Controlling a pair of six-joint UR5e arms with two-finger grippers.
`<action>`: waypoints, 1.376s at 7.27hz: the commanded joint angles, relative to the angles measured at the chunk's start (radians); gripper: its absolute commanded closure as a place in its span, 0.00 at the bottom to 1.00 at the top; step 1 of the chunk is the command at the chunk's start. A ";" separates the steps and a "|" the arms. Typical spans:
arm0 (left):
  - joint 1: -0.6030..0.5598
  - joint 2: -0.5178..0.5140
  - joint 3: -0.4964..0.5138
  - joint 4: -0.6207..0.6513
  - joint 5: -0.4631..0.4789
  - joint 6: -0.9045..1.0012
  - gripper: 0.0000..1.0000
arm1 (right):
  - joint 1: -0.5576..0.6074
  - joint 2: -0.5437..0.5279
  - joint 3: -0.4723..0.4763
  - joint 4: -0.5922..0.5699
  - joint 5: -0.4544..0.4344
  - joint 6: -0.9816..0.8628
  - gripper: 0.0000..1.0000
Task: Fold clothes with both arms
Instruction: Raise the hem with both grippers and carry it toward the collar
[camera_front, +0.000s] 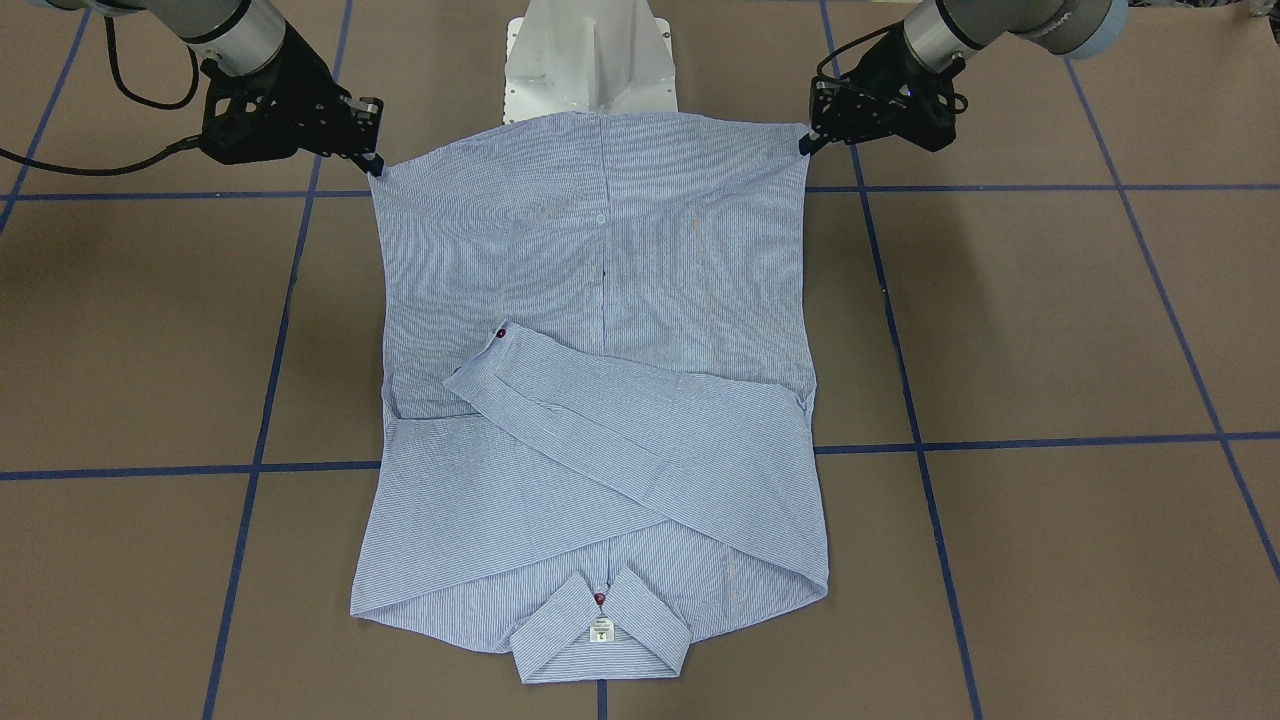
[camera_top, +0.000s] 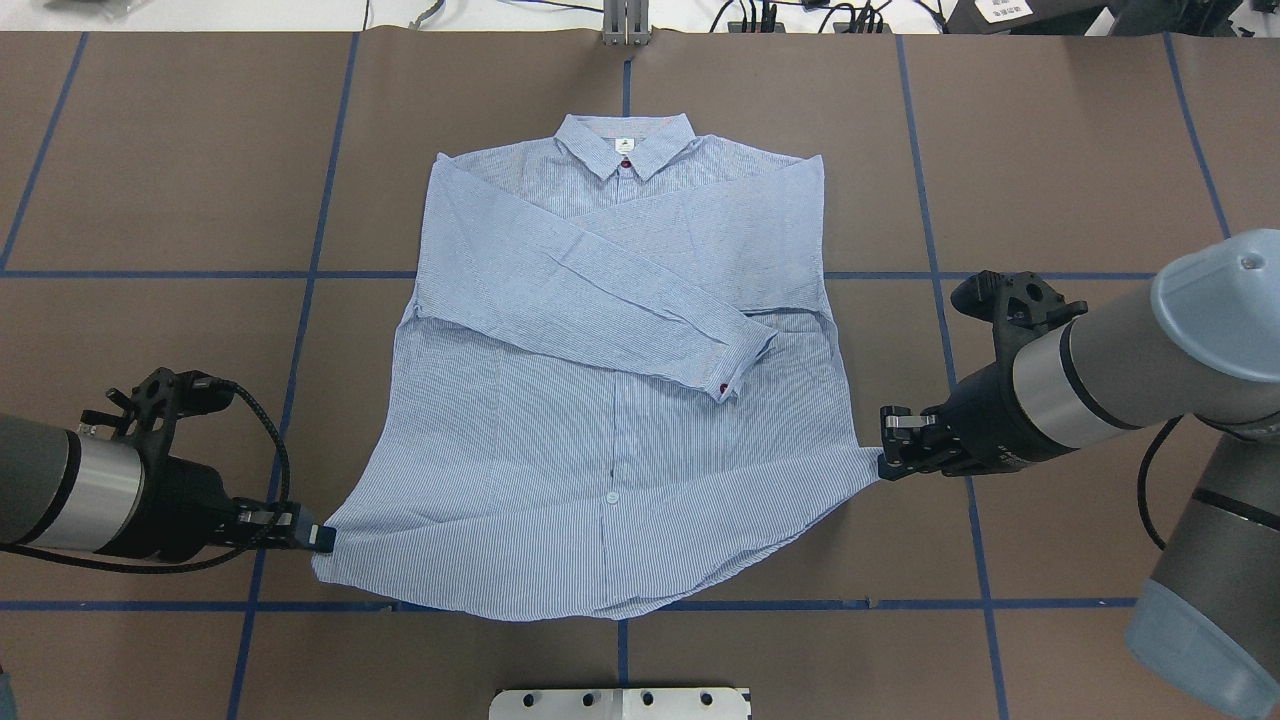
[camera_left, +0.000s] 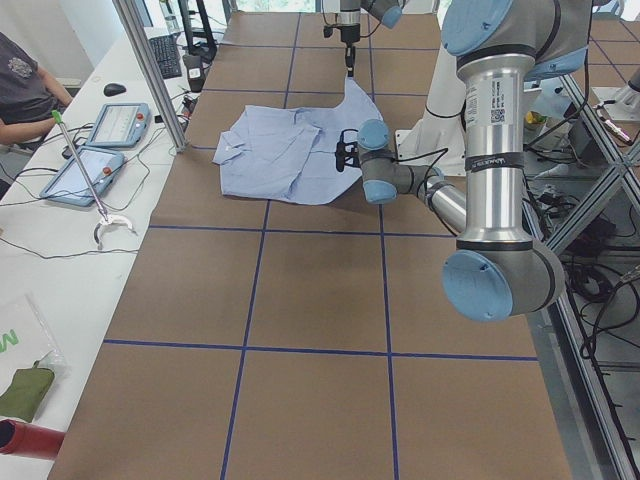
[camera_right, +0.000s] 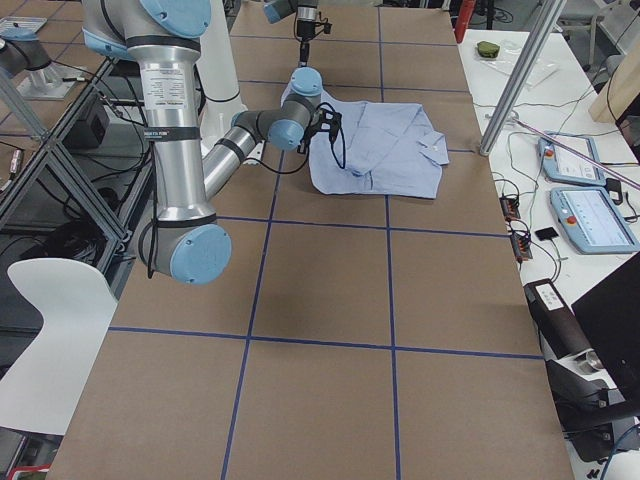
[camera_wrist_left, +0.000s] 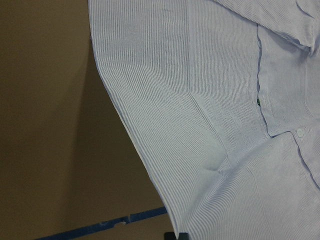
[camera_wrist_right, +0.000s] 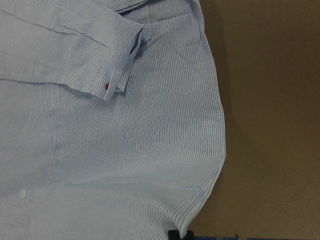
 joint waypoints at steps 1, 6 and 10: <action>-0.014 -0.003 0.009 0.000 -0.017 0.000 1.00 | 0.008 -0.001 -0.004 0.000 0.000 0.001 1.00; -0.017 -0.003 0.019 0.000 -0.017 0.000 1.00 | 0.022 -0.006 -0.012 -0.002 0.000 0.001 1.00; -0.021 -0.018 0.022 0.006 -0.018 -0.009 1.00 | 0.024 0.000 -0.010 0.000 0.000 0.001 1.00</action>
